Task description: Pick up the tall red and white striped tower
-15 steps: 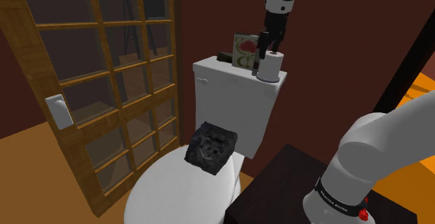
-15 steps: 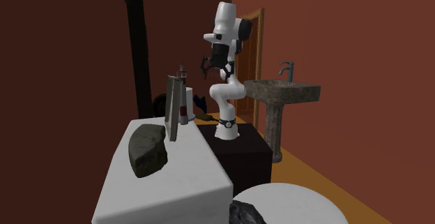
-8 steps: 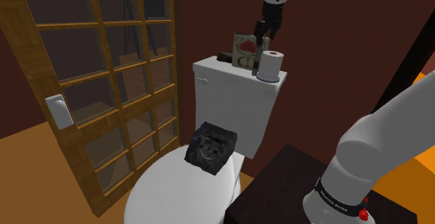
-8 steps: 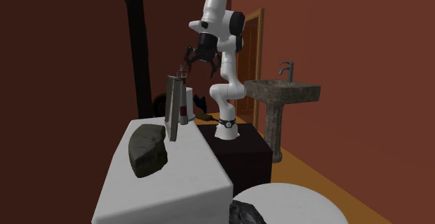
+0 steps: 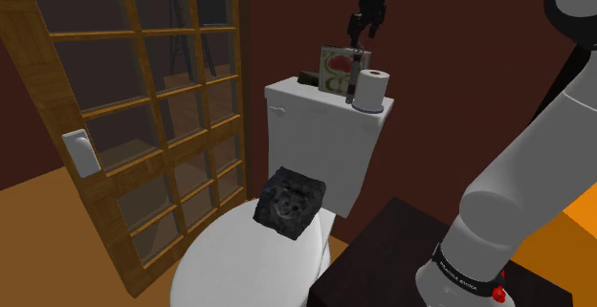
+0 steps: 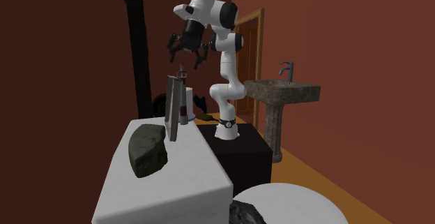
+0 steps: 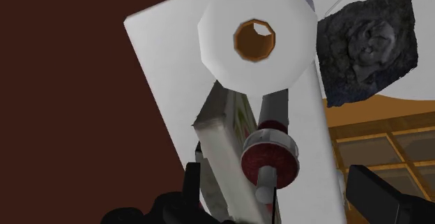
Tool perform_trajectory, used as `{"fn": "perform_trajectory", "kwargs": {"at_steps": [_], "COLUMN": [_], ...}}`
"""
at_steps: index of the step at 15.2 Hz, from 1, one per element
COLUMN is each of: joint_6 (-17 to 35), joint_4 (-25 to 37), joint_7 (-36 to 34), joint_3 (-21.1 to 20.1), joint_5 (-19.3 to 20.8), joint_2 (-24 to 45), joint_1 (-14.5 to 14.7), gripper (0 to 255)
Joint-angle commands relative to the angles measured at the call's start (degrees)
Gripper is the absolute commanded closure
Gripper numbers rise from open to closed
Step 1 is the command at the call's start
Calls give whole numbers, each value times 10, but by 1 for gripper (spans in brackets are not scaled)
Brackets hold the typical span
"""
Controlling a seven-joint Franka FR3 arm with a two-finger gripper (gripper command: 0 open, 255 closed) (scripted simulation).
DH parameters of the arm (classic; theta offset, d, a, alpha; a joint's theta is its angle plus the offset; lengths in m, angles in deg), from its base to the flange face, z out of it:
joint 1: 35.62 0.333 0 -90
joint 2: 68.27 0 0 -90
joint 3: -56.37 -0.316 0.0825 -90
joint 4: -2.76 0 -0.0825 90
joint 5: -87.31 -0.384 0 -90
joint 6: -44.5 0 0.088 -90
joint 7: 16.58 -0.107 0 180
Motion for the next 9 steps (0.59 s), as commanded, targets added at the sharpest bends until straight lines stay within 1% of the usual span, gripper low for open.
{"fn": "perform_trajectory", "kwargs": {"at_steps": [1,6,8,9], "joint_6": [12,55,55,54], "joint_4": [-8,-60,-60,-60], "joint_7": [-1,-11,-11,-12], "joint_3": [2,3,3,3], "joint_5": [2,7,7,7], "joint_2": [2,-8,-8,-7], "joint_1": [-2,-3,-3,-2], "gripper": [0,0,0,255]}}
